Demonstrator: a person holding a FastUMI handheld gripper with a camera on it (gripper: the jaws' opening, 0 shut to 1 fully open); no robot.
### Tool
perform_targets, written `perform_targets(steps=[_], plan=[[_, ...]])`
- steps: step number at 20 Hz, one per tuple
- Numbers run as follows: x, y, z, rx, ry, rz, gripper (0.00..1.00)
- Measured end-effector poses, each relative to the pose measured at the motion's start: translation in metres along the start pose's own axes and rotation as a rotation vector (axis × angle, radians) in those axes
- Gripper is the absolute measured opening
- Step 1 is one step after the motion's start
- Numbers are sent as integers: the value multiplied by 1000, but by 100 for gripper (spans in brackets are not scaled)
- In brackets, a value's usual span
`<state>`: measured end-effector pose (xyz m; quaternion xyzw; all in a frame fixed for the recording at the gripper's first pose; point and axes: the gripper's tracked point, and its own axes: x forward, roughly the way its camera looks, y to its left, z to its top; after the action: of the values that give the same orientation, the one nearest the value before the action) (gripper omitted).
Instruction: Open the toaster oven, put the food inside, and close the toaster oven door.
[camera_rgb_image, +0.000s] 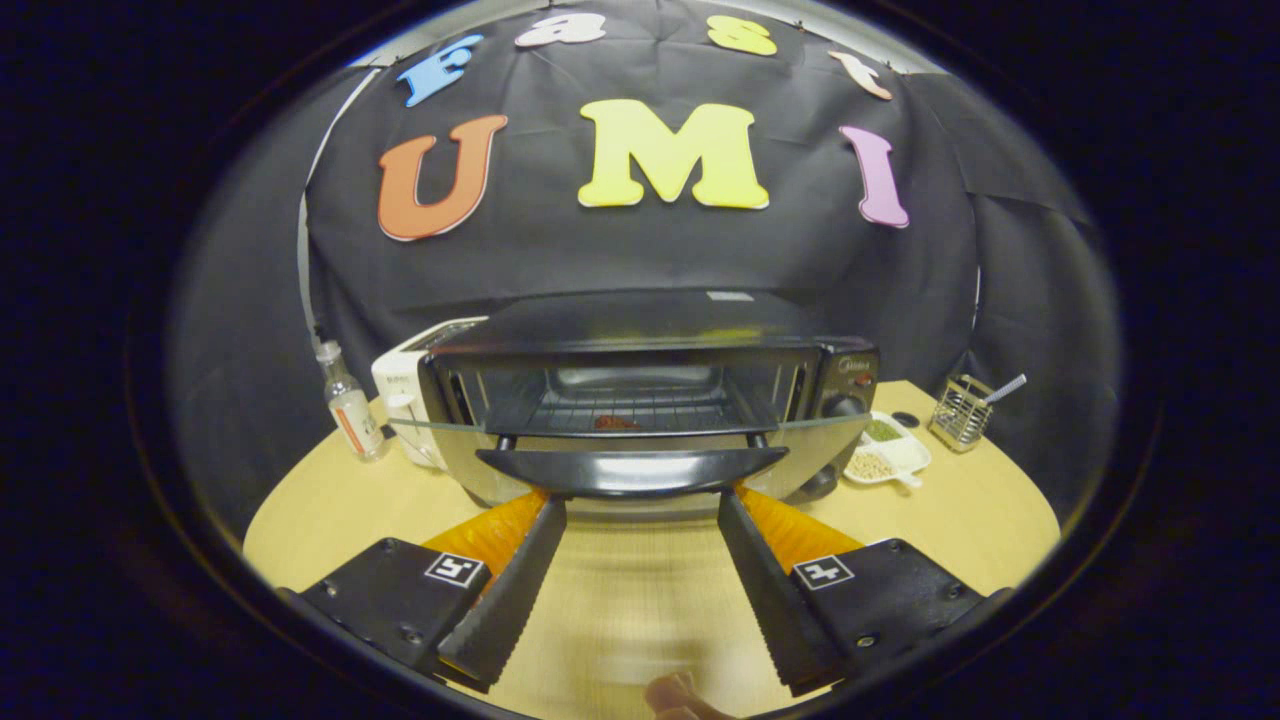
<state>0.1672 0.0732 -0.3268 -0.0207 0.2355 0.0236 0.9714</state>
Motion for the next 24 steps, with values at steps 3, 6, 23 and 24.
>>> perform_targets(steps=[3,6,23,24], plan=[[-11,-6,52,-12,-106,-23,97],[-51,-10,100,5,-198,-16,97],[-399,-18,181,-91,-593,28,99],[-406,-18,169,-102,-582,28,99]])
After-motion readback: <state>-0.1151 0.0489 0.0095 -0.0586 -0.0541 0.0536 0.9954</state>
